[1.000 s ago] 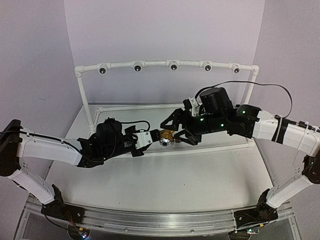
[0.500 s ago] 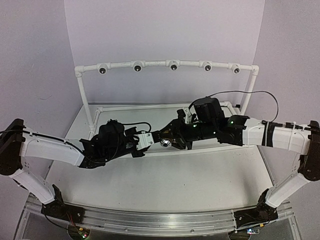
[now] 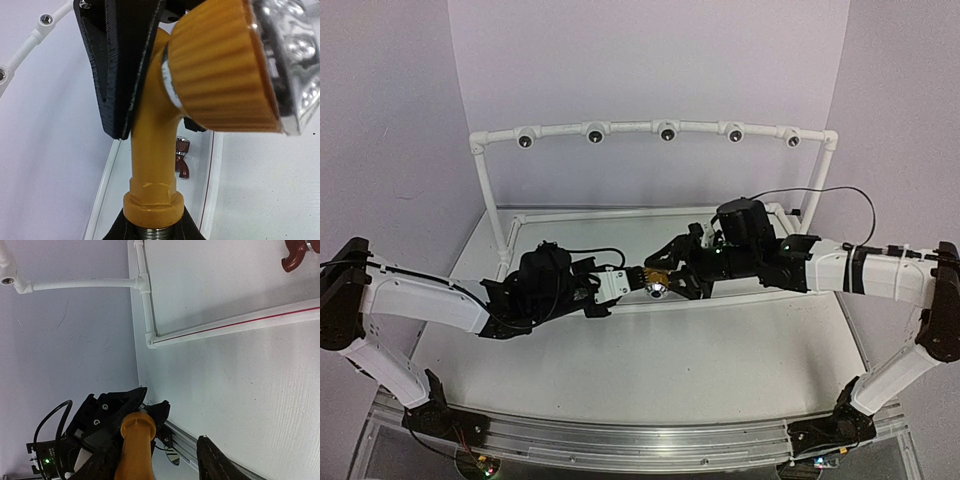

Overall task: Install the water faucets
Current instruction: Pass from the left arm to the right

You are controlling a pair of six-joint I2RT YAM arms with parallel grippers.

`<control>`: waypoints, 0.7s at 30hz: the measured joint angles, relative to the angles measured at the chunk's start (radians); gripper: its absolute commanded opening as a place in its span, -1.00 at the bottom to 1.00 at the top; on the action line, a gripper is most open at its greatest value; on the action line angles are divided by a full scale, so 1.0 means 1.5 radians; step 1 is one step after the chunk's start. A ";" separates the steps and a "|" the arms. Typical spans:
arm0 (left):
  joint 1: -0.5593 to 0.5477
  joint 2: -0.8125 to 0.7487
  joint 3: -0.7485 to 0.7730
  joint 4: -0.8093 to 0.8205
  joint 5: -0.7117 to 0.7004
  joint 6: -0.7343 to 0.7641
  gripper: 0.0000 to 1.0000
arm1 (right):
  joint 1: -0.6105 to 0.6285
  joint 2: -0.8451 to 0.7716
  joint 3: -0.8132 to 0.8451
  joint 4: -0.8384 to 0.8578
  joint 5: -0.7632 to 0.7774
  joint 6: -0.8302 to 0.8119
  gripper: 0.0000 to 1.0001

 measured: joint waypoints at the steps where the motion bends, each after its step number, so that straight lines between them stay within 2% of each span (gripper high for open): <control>1: 0.000 0.000 0.000 0.001 0.000 0.000 -1.00 | -0.001 0.000 0.000 0.002 -0.005 0.001 0.07; 8: -0.002 0.003 0.000 0.006 -0.005 0.009 -1.00 | -0.001 0.023 0.011 0.010 -0.053 -0.001 0.07; 14: -0.002 0.015 0.000 0.003 -0.006 0.020 -1.00 | 0.001 0.045 0.011 0.021 -0.084 0.005 -0.21; 16: -0.002 0.017 0.000 0.000 -0.008 0.021 -1.00 | 0.001 0.050 0.011 0.030 -0.092 0.012 -0.37; 18: -0.002 0.018 0.000 -0.001 -0.010 0.022 -1.00 | 0.001 0.052 0.011 0.041 -0.100 0.013 -0.93; 21: -0.001 0.018 0.000 -0.001 -0.011 0.022 -0.90 | -0.001 0.052 0.009 0.062 -0.112 0.012 -1.00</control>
